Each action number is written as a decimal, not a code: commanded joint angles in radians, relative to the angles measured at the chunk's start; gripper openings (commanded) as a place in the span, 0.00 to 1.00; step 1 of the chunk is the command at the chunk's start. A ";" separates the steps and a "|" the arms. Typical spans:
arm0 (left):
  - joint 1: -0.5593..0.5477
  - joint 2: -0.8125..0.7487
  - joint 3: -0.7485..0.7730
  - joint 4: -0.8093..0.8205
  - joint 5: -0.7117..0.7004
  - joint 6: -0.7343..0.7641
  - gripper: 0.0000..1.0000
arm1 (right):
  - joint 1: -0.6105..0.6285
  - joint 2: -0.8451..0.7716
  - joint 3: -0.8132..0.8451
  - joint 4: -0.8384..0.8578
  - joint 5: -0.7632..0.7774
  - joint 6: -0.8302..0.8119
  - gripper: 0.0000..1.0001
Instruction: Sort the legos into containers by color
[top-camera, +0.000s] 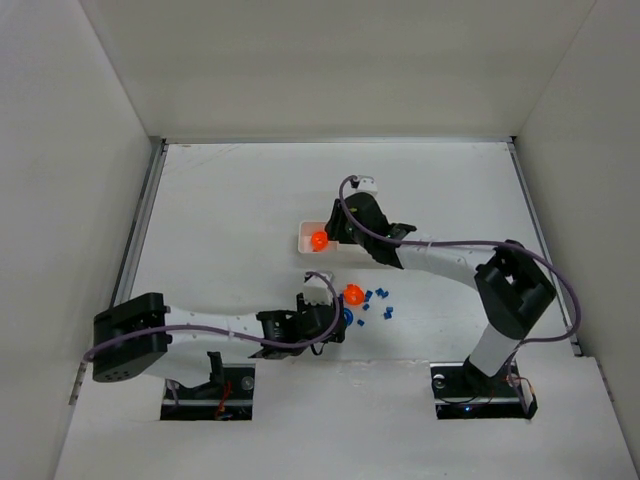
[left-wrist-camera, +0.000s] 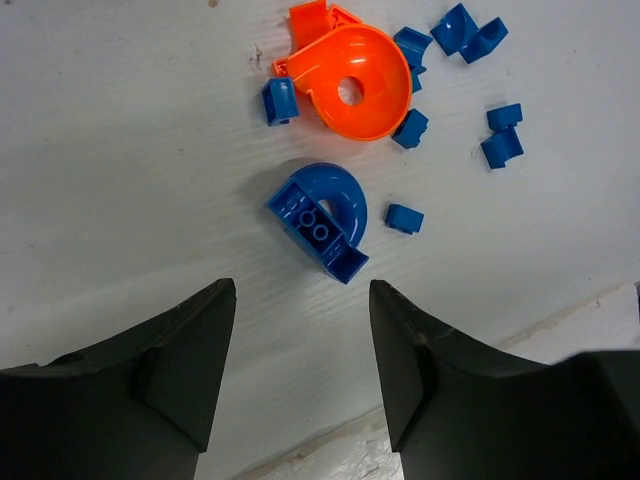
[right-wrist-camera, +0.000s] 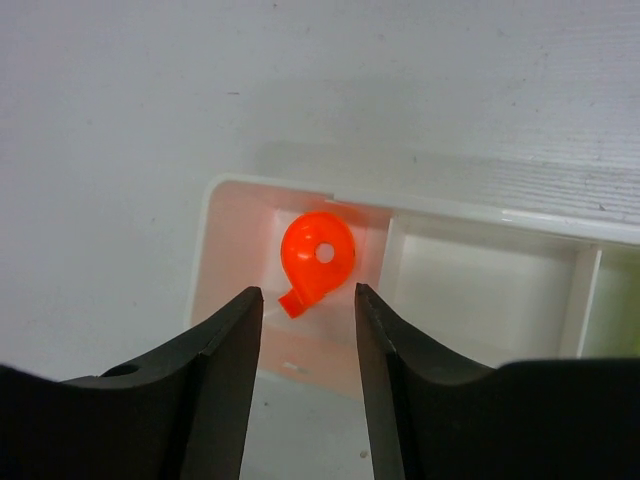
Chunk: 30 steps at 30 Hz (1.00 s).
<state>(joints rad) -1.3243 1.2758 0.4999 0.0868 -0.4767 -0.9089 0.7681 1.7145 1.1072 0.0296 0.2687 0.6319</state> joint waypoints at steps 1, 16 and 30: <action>-0.017 0.040 0.063 0.037 -0.043 -0.016 0.54 | 0.012 -0.111 -0.042 0.055 0.003 -0.009 0.48; 0.035 0.206 0.121 0.044 -0.066 -0.018 0.43 | 0.075 -0.369 -0.365 0.101 0.038 0.020 0.49; 0.067 0.014 0.101 -0.091 -0.065 0.005 0.12 | 0.214 -0.635 -0.612 -0.059 0.159 0.117 0.46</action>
<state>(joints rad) -1.2747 1.3861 0.5934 0.0383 -0.5289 -0.9192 0.9539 1.1229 0.5007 0.0082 0.3855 0.7151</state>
